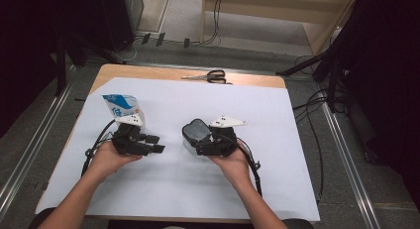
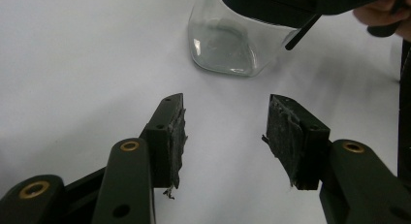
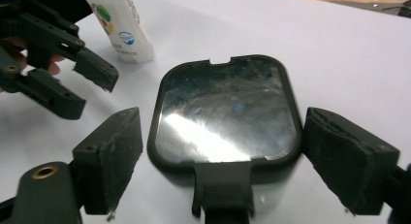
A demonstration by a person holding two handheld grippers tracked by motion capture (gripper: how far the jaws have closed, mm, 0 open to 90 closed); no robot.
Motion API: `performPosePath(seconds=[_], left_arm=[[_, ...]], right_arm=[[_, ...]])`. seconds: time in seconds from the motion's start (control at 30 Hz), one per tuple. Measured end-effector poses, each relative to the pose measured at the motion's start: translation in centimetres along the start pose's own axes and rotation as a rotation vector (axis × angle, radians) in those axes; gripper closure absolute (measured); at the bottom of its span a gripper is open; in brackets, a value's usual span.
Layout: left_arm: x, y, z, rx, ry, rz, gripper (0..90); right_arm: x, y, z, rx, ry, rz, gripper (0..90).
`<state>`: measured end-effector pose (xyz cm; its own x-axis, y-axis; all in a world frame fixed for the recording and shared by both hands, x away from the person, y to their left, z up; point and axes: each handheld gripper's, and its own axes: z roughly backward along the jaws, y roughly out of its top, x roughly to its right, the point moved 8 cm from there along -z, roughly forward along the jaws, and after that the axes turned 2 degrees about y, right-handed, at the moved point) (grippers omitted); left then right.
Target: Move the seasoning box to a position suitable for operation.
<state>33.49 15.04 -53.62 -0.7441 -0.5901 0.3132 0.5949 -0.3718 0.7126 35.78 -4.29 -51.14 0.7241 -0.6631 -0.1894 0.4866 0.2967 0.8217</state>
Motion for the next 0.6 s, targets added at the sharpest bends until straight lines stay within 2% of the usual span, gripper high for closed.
performPosePath(seconds=[0.07,0.1,0.17,0.23,0.27,0.3,0.33,0.37,0.43,0.47,0.53,0.6], left_arm=[[0.1,0.2,0.0,0.01,-0.012,-0.005,53.6],[0.1,0.3,0.0,-0.013,-0.016,-0.008,53.6],[0.2,0.7,0.0,-0.029,-0.008,-0.04,56.9],[0.4,1.2,-0.1,-0.023,-0.025,-0.045,62.6],[0.5,1.3,-0.3,-0.037,-0.026,-0.047,66.5],[0.5,1.3,-0.4,-0.052,-0.024,-0.051,75.2],[0.7,1.4,-0.5,-0.06,-0.034,-0.046,75.2],[0.8,1.6,-0.5,-0.061,-0.042,-0.05,79.9],[1.0,2.1,-0.5,-0.049,-0.052,-0.062,87.5],[0.8,2.3,-0.5,-0.05,-0.042,-0.059,89.8],[0.6,2.8,-0.6,-0.045,-0.049,-0.053,90.0],[0.7,3.5,-0.8,-0.021,-0.072,-0.047,90.0]], right_arm=[[0.3,0.1,1.3,0.01,-0.004,0.01,19.5],[0.3,0.1,1.3,0.01,-0.004,0.01,19.5],[0.5,0.0,2.1,0.016,-0.013,0.011,20.8],[0.6,-0.1,2.6,0.017,-0.011,0.011,23.2],[0.7,-0.3,2.9,0.013,-0.014,0.008,24.2],[0.8,-0.7,3.4,0.009,-0.017,-0.004,26.0],[0.8,-0.7,3.4,0.009,-0.017,-0.004,26.0],[0.9,-0.9,3.6,0.01,-0.018,-0.006,28.1],[1.1,-1.4,4.1,0.014,-0.015,-0.013,33.9],[1.2,-1.5,4.3,0.016,-0.007,-0.019,41.1],[1.2,-1.8,4.7,0.02,0.03,-0.035,50.0],[1.1,-2.2,4.8,0.011,0.048,-0.042,56.8]])
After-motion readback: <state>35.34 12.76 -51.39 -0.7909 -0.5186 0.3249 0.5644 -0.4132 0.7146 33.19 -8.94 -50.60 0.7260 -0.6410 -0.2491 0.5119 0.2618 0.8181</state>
